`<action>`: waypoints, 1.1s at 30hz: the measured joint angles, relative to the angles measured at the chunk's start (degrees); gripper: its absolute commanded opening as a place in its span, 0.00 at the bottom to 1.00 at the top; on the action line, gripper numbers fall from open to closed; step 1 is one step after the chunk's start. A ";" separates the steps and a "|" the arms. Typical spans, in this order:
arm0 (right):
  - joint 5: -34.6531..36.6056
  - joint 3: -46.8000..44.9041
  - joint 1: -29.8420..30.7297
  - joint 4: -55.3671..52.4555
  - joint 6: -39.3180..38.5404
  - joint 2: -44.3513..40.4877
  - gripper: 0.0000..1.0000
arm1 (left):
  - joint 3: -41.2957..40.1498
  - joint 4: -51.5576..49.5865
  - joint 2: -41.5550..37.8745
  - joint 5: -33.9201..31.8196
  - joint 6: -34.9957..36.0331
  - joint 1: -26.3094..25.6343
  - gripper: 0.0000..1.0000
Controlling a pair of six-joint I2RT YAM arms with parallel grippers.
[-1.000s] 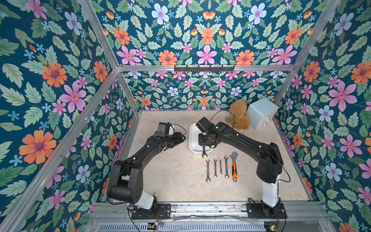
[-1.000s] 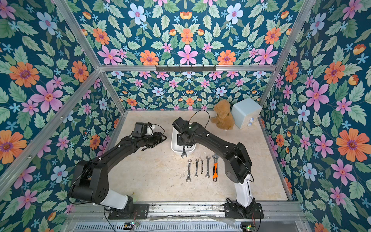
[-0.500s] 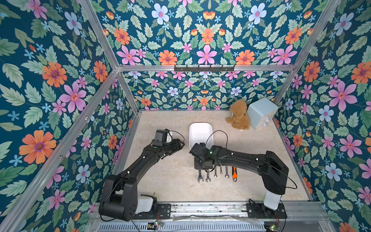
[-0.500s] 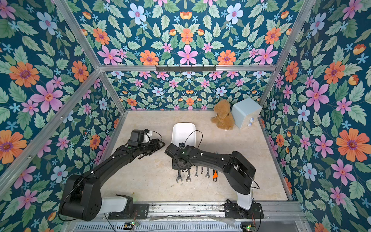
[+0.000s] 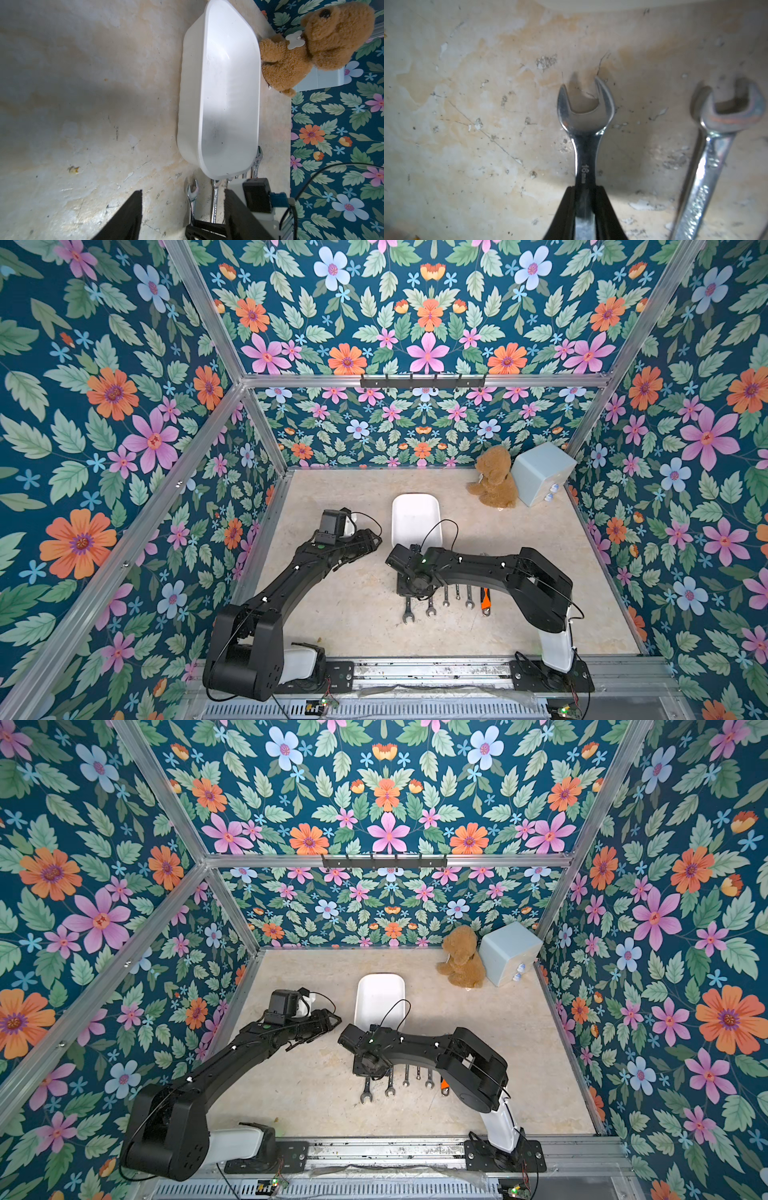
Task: Take out the wrench from the storage box
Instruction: Place the wrench at the center of the board, then reset both arms
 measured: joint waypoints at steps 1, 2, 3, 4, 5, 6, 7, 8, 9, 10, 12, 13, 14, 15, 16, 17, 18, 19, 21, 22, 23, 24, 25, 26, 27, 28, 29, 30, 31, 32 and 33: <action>0.02 0.26 -0.04 0.04 0.11 0.17 0.16 | -0.02 0.00 -0.07 0.00 0.02 0.00 0.66; 0.02 0.44 -0.09 0.00 0.13 0.42 0.18 | -0.02 0.00 -0.15 0.00 0.20 0.00 0.66; 0.04 0.55 -0.15 -0.20 0.15 0.66 0.19 | -0.02 0.00 -0.26 -0.02 0.24 0.00 0.66; 0.04 0.59 -0.15 -0.42 0.15 0.87 0.20 | 0.00 0.00 -0.37 -0.02 0.42 0.00 0.66; 0.44 0.61 -0.11 -0.57 0.13 0.98 0.20 | 0.02 0.00 -0.48 -0.09 0.44 0.00 0.66; 0.42 0.66 -0.11 -0.79 0.13 0.98 0.21 | 0.09 -0.07 -0.57 -0.26 0.76 0.00 0.67; 0.42 0.70 -0.11 -0.87 0.13 0.98 0.22 | 0.13 -0.04 -0.63 -0.39 0.87 0.02 0.67; 0.37 0.79 -0.13 -0.92 0.11 0.98 0.24 | 0.17 -0.02 -0.66 -0.50 0.90 0.02 0.66; 0.35 0.92 -0.17 -1.07 0.11 1.01 0.27 | 0.20 -0.02 -0.66 -0.63 1.03 0.02 0.67; 0.13 1.18 -0.24 -1.38 0.09 1.01 0.30 | 0.20 -0.07 -0.61 -0.70 1.03 0.02 0.67; 0.17 2.36 -0.26 -2.29 -0.28 0.90 0.35 | 0.20 -0.07 -0.57 -0.92 1.07 0.02 0.71; 0.17 2.86 -0.26 -2.58 -0.57 0.63 0.37 | 0.20 -0.11 -0.61 -1.01 1.11 0.02 0.73; 0.22 3.19 -0.26 -2.89 -1.01 -0.09 0.38 | 0.20 -0.20 -0.81 -1.44 1.20 0.02 0.76; 0.24 3.26 -0.26 -3.08 -1.68 -1.18 0.40 | 0.20 -0.20 -1.16 -2.01 1.22 0.02 0.79; 0.28 3.28 -0.24 -3.26 -1.73 -2.23 0.41 | 0.17 -0.22 -1.68 -2.60 1.27 0.00 0.82; 0.44 3.08 -0.20 -3.21 -2.14 -3.96 0.43 | 0.17 -0.20 -2.49 -3.32 1.38 0.00 0.89; 0.68 2.47 -0.15 -2.60 -2.80 -6.12 0.44 | 0.20 -0.15 -3.48 -4.68 1.70 -0.02 0.99; 0.98 1.55 -0.15 -2.01 -3.61 -8.22 0.45 | 0.31 -0.15 -4.50 -6.25 2.38 -0.24 1.00; 2.97 -1.92 -0.15 -0.22 -6.05 -14.84 0.48 | 0.52 0.50 -6.97 -11.96 2.40 -1.05 1.00; 4.04 -3.41 -0.11 0.31 -7.28 -17.53 0.50 | 0.42 1.27 -7.98 -14.40 2.01 -1.25 1.00; 6.78 -6.23 -0.11 1.73 -9.49 -22.29 0.52 | -0.22 2.73 -9.29 -17.92 0.72 -1.57 1.00; 9.70 -8.81 -0.11 2.82 -11.67 -26.27 0.52 | -1.22 4.15 -10.36 -21.77 -0.37 -1.88 1.00; 13.22 -11.72 -0.11 4.48 -14.27 -30.29 0.59 | -2.21 5.31 -11.04 -25.16 -0.72 -2.12 1.00; 17.57 -15.47 -0.13 6.82 -17.77 -34.49 0.65 | -3.45 6.84 -11.41 -29.40 -0.70 -2.51 1.00; 22.91 -20.68 -0.22 10.95 -22.88 -38.88 0.61 | -5.01 9.01 -11.47 -33.86 -0.59 -2.86 1.00; 26.95 -25.46 -0.63 15.56 -28.02 -41.86 0.58 | -6.97 11.63 -11.47 -37.57 0.00 -3.10 1.00; 30.80 -32.20 -1.73 22.84 -34.60 -44.98 0.57 | -10.56 16.65 -11.45 -41.83 1.44 -3.30 1.00; 33.75 -39.54 -4.02 30.93 -40.85 -47.71 0.59 | -14.97 22.99 -11.23 -45.03 3.96 -3.41 1.00; 35.60 -45.09 -6.60 36.24 -44.92 -49.64 0.62 | -18.97 28.59 -10.54 -47.04 6.93 -3.41 1.00; 36.39 -50.90 -11.30 41.42 -49.51 -52.26 0.70 | -22.36 33.51 -9.05 -48.61 10.40 -3.28 1.00; 35.63 -55.10 -16.85 44.30 -52.83 -55.47 0.73 | -23.87 36.65 -6.49 -50.07 14.08 -2.84 1.00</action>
